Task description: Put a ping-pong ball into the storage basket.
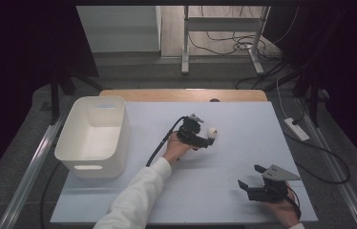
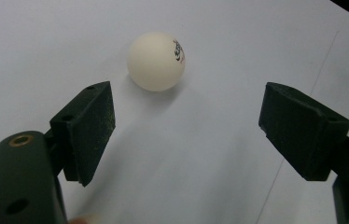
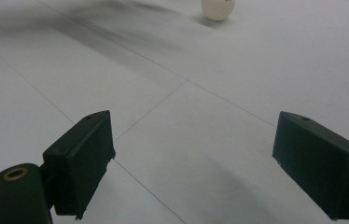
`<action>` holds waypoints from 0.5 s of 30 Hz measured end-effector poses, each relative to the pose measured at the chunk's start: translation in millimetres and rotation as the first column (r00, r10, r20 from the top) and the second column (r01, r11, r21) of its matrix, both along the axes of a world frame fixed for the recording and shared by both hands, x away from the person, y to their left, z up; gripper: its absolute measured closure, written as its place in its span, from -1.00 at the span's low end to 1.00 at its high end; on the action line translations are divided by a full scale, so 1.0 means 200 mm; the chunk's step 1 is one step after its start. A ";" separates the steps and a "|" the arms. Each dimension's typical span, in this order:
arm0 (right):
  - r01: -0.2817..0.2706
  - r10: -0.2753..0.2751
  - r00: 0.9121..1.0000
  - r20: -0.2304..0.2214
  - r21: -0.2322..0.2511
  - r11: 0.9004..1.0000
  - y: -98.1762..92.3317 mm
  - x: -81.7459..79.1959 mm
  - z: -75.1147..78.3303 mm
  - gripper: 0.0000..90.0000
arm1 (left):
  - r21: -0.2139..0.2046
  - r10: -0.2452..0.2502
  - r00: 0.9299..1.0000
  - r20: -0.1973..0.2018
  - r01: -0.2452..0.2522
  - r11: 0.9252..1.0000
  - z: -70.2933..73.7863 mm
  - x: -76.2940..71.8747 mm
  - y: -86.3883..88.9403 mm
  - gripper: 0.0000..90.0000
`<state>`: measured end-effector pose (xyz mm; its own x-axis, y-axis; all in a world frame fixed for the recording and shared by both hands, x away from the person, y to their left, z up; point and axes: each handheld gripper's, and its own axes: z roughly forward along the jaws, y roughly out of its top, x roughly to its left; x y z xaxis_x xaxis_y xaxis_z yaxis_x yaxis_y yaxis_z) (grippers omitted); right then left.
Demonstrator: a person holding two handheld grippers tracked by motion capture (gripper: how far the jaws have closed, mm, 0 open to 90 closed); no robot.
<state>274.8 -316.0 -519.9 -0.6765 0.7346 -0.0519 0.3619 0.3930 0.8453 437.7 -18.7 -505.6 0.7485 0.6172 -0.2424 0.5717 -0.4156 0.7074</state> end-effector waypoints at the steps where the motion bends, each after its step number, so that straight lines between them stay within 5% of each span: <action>1: 0.000 0.000 1.000 0.000 0.001 1.000 0.00 0.00 0.00 -0.73 | 0.002 0.000 1.000 0.002 0.000 1.000 -0.01 0.00 0.00 -0.58; 15: 0.002 -0.002 1.000 -0.001 0.004 1.000 0.00 0.00 0.00 -0.73 | 0.010 0.006 0.998 0.060 -0.007 1.000 -0.05 0.04 -0.04 -0.58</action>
